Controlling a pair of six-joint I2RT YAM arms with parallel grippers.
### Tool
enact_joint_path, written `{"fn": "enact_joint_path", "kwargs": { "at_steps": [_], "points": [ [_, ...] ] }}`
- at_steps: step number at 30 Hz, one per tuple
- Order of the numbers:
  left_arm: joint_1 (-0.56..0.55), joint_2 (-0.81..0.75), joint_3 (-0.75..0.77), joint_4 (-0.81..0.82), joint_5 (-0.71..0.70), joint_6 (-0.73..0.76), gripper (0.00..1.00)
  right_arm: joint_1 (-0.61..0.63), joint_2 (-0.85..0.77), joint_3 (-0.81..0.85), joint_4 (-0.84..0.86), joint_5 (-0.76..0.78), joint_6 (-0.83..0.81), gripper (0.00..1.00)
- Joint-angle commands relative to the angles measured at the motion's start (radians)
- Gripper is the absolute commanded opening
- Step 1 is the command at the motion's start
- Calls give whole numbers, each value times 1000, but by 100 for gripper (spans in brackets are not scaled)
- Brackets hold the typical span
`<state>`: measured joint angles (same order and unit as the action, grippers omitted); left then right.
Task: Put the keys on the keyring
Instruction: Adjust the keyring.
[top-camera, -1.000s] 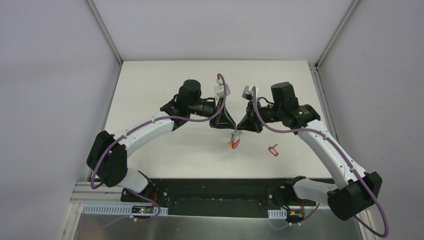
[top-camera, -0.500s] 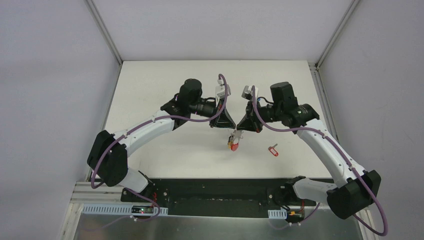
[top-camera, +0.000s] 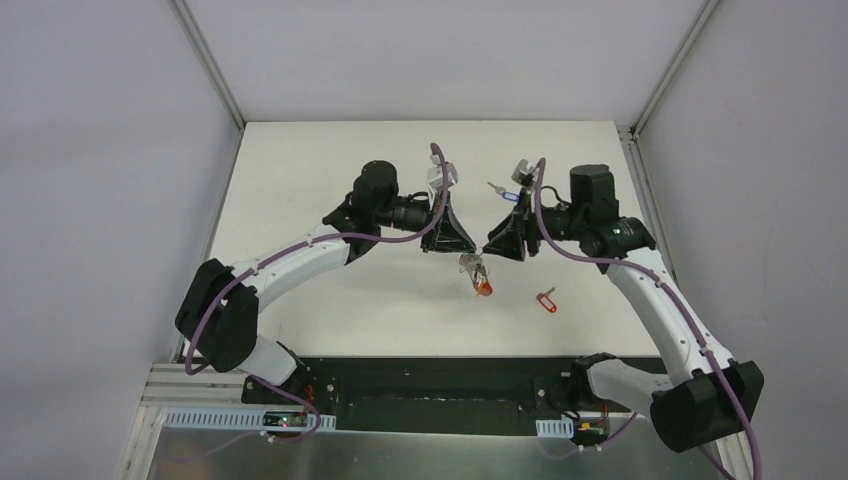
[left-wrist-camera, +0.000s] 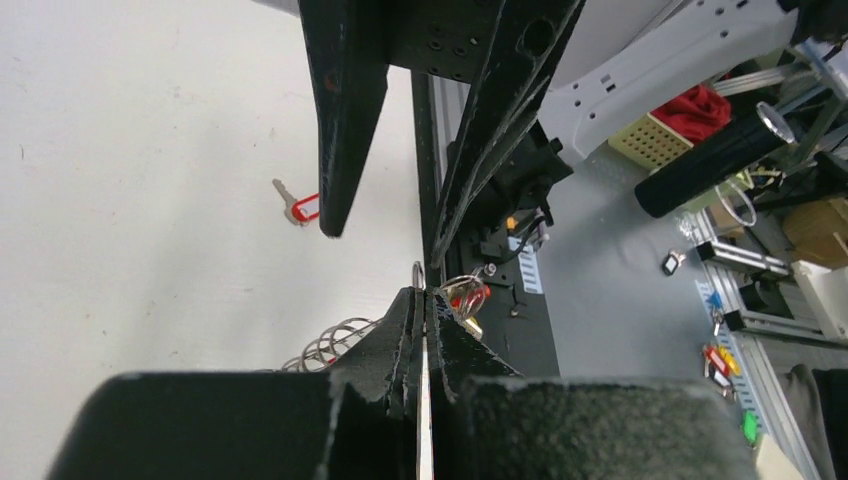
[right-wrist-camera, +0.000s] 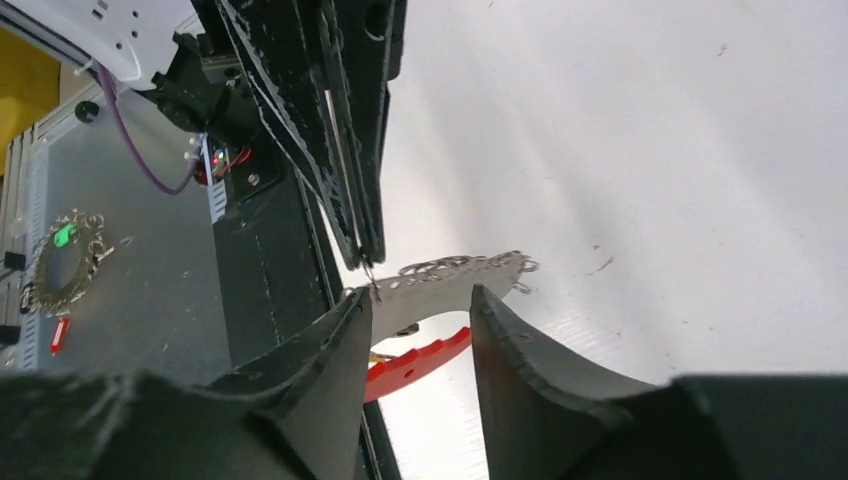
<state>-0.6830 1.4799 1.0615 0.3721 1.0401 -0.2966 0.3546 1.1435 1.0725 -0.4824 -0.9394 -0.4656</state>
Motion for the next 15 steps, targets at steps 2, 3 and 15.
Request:
{"fn": "enact_joint_path", "kwargs": {
  "at_steps": [2, 3, 15],
  "points": [
    [17, -25, -41, 356, 37, -260, 0, -70, -77, -48, 156, -146, 108, 47],
    [17, -21, -47, 387, 32, -285, 0, -77, -79, -51, 163, -162, 115, 47],
    [17, 3, -99, 564, -23, -420, 0, -101, -77, -71, 219, -244, 154, 29]
  ]
}}
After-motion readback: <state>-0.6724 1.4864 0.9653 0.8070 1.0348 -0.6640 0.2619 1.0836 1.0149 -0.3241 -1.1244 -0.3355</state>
